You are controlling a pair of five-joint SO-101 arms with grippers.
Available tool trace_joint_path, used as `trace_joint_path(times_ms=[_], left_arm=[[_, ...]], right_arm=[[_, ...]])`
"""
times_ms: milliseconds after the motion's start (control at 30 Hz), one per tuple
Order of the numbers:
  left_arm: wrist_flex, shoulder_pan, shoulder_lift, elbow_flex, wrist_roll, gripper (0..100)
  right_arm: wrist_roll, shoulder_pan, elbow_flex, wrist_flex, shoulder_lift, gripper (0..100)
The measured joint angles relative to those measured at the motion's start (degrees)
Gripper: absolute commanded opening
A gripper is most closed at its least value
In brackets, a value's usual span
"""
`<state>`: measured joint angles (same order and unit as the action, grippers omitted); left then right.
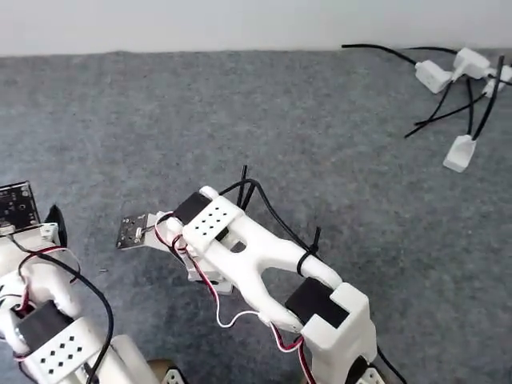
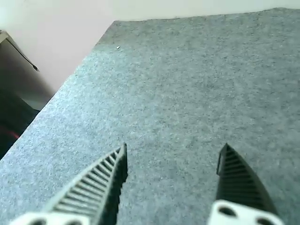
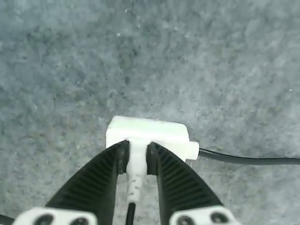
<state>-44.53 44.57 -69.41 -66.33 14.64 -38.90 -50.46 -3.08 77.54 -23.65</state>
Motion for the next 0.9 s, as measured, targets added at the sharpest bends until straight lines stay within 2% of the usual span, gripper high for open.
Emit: trace_joint_path(times_ms=[133, 267, 467, 600, 767, 900], left_arm=[[0.00, -2.11, 0.00, 0.00, 0.00, 31], [-1.14, -4.22, 0.00, 0.00, 0.00, 31], [-7.03, -7.74, 0.00, 4.66, 0.00, 31], [-12.04, -10.90, 0.00, 10.90, 0.00, 31], [-17.76, -15.91, 0.00, 16.79, 0.00, 31], [-18.20, -19.78, 0.00, 17.41, 0.00, 31]], right_arm=[[2.90, 0.00, 0.44, 0.18, 0.09, 0.9], [3.96, 0.00, 5.71, 6.15, -0.09, 1.2], [4.22, 4.22, 24.70, 20.40, 0.53, 2.8], [4.22, 9.23, 37.36, 23.03, 3.78, 14.3], [4.22, 16.44, 44.57, 23.03, 10.11, 30.4], [4.22, 21.63, 45.71, 23.12, 14.24, 34.6]])
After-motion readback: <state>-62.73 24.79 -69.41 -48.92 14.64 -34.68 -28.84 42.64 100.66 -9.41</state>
